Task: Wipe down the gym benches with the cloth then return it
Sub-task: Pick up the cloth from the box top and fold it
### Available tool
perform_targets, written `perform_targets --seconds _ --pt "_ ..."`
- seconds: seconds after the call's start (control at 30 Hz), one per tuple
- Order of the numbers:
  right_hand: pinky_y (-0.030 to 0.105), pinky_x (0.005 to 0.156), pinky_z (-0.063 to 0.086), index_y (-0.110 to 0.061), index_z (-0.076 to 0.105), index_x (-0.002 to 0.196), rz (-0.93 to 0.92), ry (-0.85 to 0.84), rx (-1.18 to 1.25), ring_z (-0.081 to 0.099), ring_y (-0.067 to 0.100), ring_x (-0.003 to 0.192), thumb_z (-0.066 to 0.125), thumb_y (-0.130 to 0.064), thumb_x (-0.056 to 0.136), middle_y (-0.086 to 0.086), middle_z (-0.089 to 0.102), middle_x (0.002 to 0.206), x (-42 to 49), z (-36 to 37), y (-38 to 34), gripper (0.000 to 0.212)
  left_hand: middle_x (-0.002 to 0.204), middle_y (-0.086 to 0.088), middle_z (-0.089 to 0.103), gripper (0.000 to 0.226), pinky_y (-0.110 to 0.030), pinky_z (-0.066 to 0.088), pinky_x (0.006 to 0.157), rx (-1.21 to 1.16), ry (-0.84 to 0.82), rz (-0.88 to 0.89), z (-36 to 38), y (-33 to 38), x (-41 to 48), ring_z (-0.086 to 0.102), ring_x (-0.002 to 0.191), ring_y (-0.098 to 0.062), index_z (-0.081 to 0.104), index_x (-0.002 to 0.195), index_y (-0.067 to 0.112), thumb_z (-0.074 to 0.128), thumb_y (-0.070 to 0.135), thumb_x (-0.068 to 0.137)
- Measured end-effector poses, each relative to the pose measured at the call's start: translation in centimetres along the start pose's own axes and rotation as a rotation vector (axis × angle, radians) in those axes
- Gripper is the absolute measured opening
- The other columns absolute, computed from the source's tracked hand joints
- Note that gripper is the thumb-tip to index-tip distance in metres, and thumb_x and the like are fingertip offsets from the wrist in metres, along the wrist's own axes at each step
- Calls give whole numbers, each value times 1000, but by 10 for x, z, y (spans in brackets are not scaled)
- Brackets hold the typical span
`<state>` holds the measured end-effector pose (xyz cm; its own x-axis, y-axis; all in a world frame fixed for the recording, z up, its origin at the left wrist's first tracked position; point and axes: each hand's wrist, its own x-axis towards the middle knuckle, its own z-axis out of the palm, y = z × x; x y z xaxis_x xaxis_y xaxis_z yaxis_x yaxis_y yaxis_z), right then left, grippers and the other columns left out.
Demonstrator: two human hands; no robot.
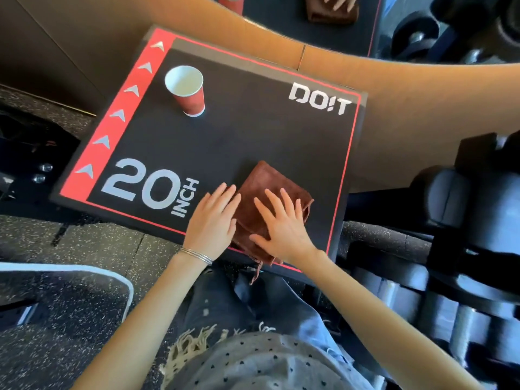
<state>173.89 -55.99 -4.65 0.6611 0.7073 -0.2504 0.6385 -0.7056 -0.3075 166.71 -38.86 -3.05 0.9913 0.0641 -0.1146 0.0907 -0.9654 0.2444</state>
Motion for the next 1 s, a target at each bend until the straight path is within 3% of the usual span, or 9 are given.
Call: perform_targets --seconds 0.13,0.27,0.4,0.57,0.67,0.73,0.83,0.9,1.0 --pt "70 106 1 -30 22 148 198 24 -76 4 44 142 52 -65 80 10 13 158 16 13 -21 83 156 -4 22 57 -47 14 117 78 -46 -17 -5 -12 23 12 146 -25 29 146 16 47 24 93" --pt "72 97 26 -31 54 129 322 126 -119 43 43 125 62 -61 67 10 51 136 21 22 -33 69 158 -3 13 58 -47 9 117 137 -131 57 -1 -27 46 2 147 -25 19 149 21 39 31 96" --pt "66 91 38 -31 65 109 419 220 -129 55 40 106 71 -50 63 7 62 115 30 25 -38 50 157 -3 18 55 -48 11 117 150 -183 215 -3 -41 59 7 146 -25 24 148 21 40 32 96" --pt "59 87 42 -28 69 101 545 327 -82 58 38 96 76 -45 60 8 63 103 36 20 -51 45 153 -5 30 57 -51 20 114 183 -225 418 -11 -67 71 21 144 -28 36 144 19 52 33 91" --pt "63 93 36 -31 61 117 593 346 -46 50 41 113 68 -51 72 10 57 121 29 27 -62 50 154 -4 27 58 -50 19 115 203 -256 502 -9 -82 76 19 144 -26 33 145 20 51 34 91" --pt "67 101 25 -37 45 135 670 295 -18 35 42 130 56 -60 81 12 43 141 30 31 -70 60 155 -5 25 59 -50 19 115 208 -269 542 -9 -93 79 19 144 -26 32 145 19 51 34 91" --pt "67 105 13 -42 31 142 799 231 16 19 43 138 49 -64 84 12 28 152 43 31 -80 65 157 -4 18 60 -47 14 116 222 -292 608 -9 -107 82 12 146 -24 25 148 20 46 34 94" --pt "65 101 25 -41 42 137 828 234 -27 32 44 132 53 -63 80 13 40 145 51 30 -83 61 158 -3 14 60 -46 13 117 240 -297 639 -9 -113 85 9 146 -24 20 149 21 43 35 95" --pt "56 81 44 -32 63 117 852 287 -98 54 42 108 65 -54 75 13 59 118 55 28 -83 47 159 -3 8 61 -44 11 118 276 -303 682 -10 -116 88 4 147 -23 13 150 21 39 34 96"
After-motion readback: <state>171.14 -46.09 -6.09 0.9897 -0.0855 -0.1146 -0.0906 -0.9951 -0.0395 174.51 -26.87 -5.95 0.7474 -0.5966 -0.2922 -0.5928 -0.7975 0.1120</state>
